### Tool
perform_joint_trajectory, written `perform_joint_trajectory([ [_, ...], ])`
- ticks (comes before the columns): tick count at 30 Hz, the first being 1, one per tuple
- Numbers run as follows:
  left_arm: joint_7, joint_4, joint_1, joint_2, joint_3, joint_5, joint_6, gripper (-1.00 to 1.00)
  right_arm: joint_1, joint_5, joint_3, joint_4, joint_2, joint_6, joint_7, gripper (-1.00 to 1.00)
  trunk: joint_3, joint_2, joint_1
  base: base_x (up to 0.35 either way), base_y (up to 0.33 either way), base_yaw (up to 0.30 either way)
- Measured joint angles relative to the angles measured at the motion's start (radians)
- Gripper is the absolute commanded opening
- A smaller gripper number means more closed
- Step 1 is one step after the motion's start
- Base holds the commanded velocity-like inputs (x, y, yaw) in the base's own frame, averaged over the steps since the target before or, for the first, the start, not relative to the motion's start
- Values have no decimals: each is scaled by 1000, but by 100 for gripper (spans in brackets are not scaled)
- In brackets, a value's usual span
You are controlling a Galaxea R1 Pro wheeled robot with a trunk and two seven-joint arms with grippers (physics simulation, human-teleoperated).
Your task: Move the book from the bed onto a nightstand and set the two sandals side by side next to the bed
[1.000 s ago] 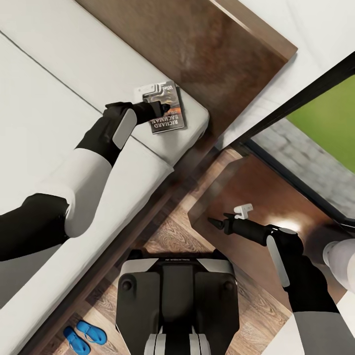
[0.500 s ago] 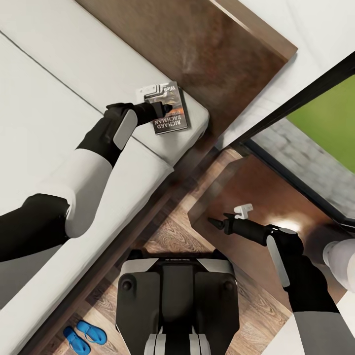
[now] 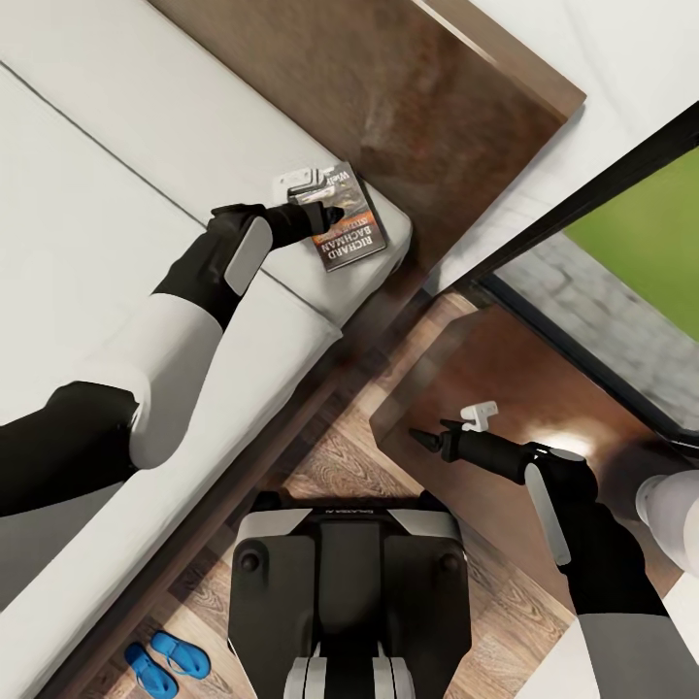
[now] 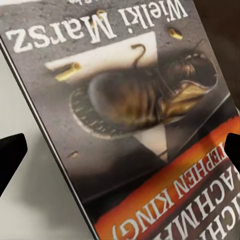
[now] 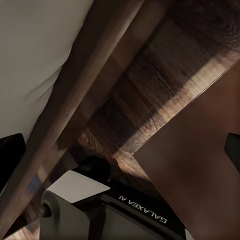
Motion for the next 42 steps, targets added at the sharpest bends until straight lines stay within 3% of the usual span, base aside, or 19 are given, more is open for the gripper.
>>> perform_joint_trajectory([
  [42, -80, -20, 29, 0, -1, 7, 0, 100, 0, 0, -3, 0, -5, 0, 0, 100, 0, 0, 0, 0, 0, 0],
])
